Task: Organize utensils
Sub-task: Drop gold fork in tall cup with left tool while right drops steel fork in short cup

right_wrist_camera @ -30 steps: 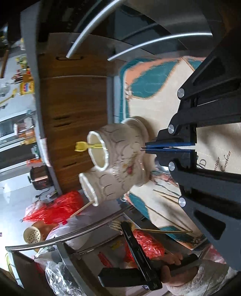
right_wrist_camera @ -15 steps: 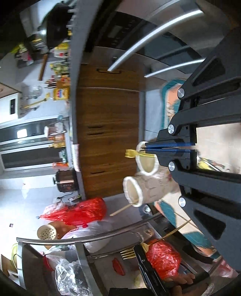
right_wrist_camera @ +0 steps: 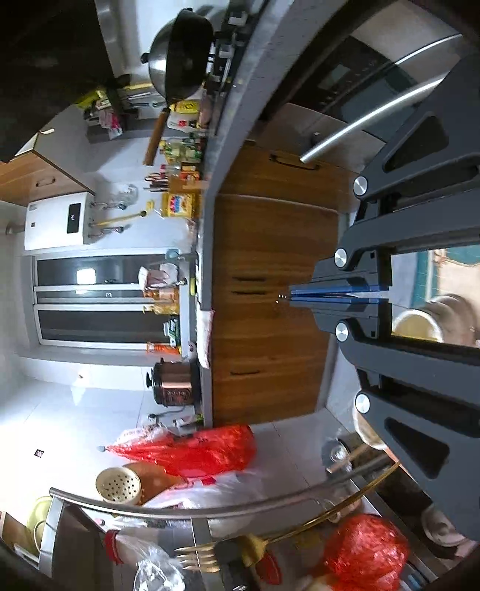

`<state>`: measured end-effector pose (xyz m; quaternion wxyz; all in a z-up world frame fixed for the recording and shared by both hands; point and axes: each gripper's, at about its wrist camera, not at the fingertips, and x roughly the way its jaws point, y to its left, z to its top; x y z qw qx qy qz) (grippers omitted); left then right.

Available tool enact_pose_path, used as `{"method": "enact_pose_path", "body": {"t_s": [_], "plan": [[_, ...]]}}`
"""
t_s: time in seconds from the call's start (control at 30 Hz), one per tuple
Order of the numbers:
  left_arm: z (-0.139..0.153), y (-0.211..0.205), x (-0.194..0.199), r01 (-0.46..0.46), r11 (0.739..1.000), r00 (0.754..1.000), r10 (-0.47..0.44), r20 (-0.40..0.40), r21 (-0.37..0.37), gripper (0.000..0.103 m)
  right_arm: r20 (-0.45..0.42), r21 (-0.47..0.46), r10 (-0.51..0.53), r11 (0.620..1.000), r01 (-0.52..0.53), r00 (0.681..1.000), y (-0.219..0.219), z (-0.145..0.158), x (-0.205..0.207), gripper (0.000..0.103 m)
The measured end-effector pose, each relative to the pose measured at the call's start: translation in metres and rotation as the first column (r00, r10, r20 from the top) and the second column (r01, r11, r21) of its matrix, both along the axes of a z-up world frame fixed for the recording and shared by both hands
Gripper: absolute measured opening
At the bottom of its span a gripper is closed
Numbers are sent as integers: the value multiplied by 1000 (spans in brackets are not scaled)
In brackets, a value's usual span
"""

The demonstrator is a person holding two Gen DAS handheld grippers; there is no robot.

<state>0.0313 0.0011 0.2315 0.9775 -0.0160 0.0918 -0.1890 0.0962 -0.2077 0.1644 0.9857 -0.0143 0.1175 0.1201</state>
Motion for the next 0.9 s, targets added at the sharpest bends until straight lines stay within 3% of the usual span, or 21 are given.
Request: {"method": "enact_pose_path", "body": {"t_s": [0.13, 0.3, 0.57, 0.9], "plan": [[3, -14, 22, -47, 998, 999, 46, 25, 44, 3, 37, -25, -43, 999, 44, 998, 2, -1, 14, 2], [-21, -18, 47, -55, 997, 998, 57, -30, 61, 3, 57, -97, -66, 993, 71, 996, 10, -18, 28, 1], [-70, -7, 74, -46, 997, 986, 54, -156, 54, 3, -5, -154, -26, 988, 25, 1000, 21, -54, 41, 1], [-97, -3, 84, -28, 998, 972, 40, -233, 52, 3, -92, -148, -15, 989, 2, 996, 21, -76, 53, 2]]}}
